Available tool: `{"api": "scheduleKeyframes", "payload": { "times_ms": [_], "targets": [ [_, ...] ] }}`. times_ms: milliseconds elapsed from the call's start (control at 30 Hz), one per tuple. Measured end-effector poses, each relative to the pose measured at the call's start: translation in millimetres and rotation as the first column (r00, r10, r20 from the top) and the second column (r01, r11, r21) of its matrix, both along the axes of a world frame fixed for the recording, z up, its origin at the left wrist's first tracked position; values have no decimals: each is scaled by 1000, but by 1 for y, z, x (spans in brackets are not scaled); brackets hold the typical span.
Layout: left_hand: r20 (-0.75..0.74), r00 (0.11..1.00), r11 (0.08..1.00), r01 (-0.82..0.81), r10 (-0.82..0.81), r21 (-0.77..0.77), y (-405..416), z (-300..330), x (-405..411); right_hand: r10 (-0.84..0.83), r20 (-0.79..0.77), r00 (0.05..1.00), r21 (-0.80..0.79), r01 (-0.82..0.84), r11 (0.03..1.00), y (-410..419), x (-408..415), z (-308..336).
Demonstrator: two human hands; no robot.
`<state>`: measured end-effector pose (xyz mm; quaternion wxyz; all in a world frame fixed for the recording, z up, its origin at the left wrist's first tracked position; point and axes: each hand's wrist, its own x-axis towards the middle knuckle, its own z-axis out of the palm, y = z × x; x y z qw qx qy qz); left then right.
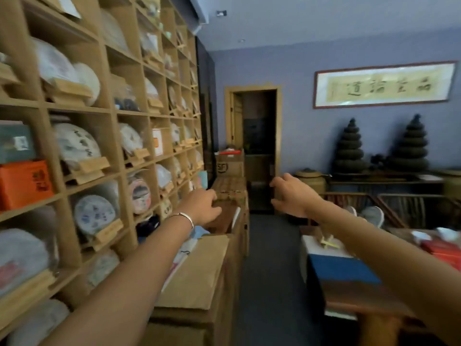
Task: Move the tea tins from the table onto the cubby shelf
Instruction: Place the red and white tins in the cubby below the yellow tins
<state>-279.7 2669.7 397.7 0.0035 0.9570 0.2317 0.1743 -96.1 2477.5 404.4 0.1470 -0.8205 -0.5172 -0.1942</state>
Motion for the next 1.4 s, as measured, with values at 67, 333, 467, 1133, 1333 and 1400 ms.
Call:
{"api": "scheduleKeyframes", "payload": {
  "times_ms": [67, 333, 467, 1133, 1333, 1400],
  "targets": [
    [0, 996, 996, 93, -93, 1, -34, -7, 46, -106, -26, 994, 4, 107, 994, -54, 33, -4],
    [-52, 915, 916, 396, -400, -70, -188, -36, 207, -448, -142, 883, -75, 441, 894, -247, 129, -33],
    [-59, 877, 875, 466, -476, -134, -257, -50, 278, -541, -148, 828, -144, 523, 840, -322, 176, -45],
    [-131, 841, 816, 455, -526, -357, -389, -163, 579, -601, -256, 757, -313, 523, 793, -472, 442, -135],
    [-208, 796, 802, 478, -568, -359, -396, -205, 710, -630, -314, 710, -380, 514, 769, -472, 564, -173],
    [-242, 780, 797, 473, -577, -375, -397, -218, 752, -655, -335, 677, -416, 517, 748, -472, 605, -187]
  ]
}}
